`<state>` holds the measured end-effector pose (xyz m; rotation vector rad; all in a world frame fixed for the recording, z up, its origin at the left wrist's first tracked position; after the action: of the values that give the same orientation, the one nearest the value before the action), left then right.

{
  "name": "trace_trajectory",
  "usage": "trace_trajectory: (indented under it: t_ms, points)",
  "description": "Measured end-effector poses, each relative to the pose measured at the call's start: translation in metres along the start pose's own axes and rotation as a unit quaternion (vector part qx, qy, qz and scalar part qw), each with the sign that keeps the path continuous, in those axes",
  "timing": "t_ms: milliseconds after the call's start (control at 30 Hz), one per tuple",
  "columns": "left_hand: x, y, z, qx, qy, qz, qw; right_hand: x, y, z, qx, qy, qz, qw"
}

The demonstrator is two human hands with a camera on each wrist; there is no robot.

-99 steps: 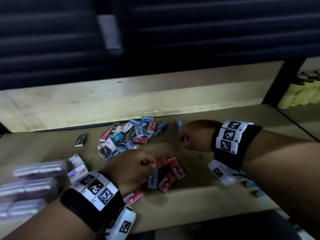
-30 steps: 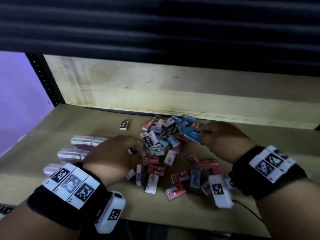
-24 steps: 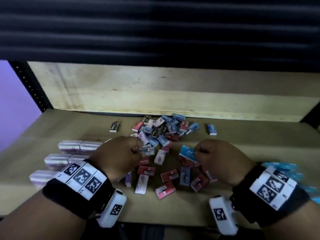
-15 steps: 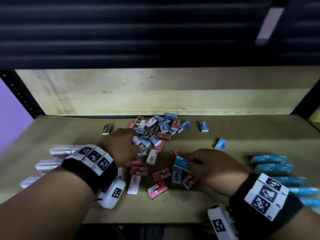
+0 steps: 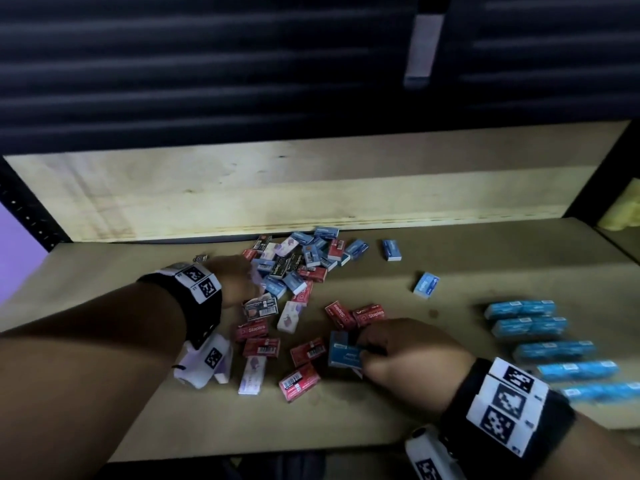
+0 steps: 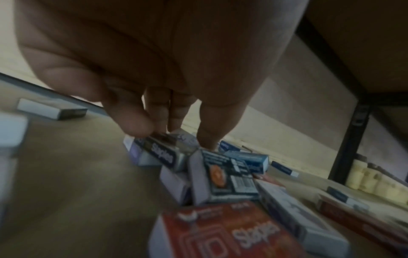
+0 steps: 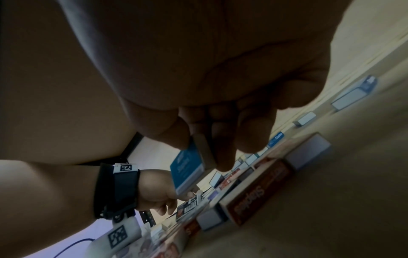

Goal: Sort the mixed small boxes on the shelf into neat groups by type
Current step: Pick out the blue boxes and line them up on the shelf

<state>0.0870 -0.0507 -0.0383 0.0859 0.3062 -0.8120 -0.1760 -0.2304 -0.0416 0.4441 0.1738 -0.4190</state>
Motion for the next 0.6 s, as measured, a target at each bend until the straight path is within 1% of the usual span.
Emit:
trace_trajectory:
  t_ms: [33,133,200,233,300,367,400,500,600]
  points:
    - [0.002,-0.002,0.000,0.012,0.010,-0.006,1.000,0.000,-0.001,0.001,0.003,0.001,0.001,1.000]
    - [0.005,-0.003,0.001,0.025,0.042,0.022,0.999,-0.001,-0.001,0.002,0.012,0.004,0.005,1.000]
    - [0.010,-0.005,0.005,0.030,0.048,0.017,0.998,0.000,-0.001,0.003,0.016,0.003,0.006,1.000]
    - [0.012,-0.006,0.008,0.032,0.037,0.006,0.999,0.001,-0.002,0.004,0.017,0.003,0.007,1.000]
    - [0.020,-0.010,0.015,0.017,-0.006,-0.011,1.000,0.001,-0.004,0.006,0.019,0.001,0.010,1.000]
    - [0.030,-0.018,0.020,0.009,-0.035,-0.014,0.999,0.001,-0.008,0.008,0.028,-0.001,0.009,1.000]
    - [0.037,-0.025,0.023,0.015,-0.035,-0.017,0.999,0.002,-0.009,0.009,0.032,-0.003,0.008,0.999]
    - [0.061,-0.049,0.032,0.029,-0.023,-0.055,0.998,0.003,-0.015,0.011,0.047,-0.010,0.008,0.999]
    - [0.082,-0.074,0.037,0.035,-0.018,-0.063,0.997,0.002,-0.020,0.013,0.066,-0.023,0.017,0.997]
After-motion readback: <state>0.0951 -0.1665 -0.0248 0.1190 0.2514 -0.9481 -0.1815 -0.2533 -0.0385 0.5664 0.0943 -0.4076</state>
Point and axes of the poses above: each hand's wrist, its own x-axis towards the middle knuckle, its own z-axis out of the back of the hand, y = z × x, the point moved 1 cm from there along x, towards the middle knuckle, and after that the axes turned 11 degrees about -z, right-handed, at the moved point
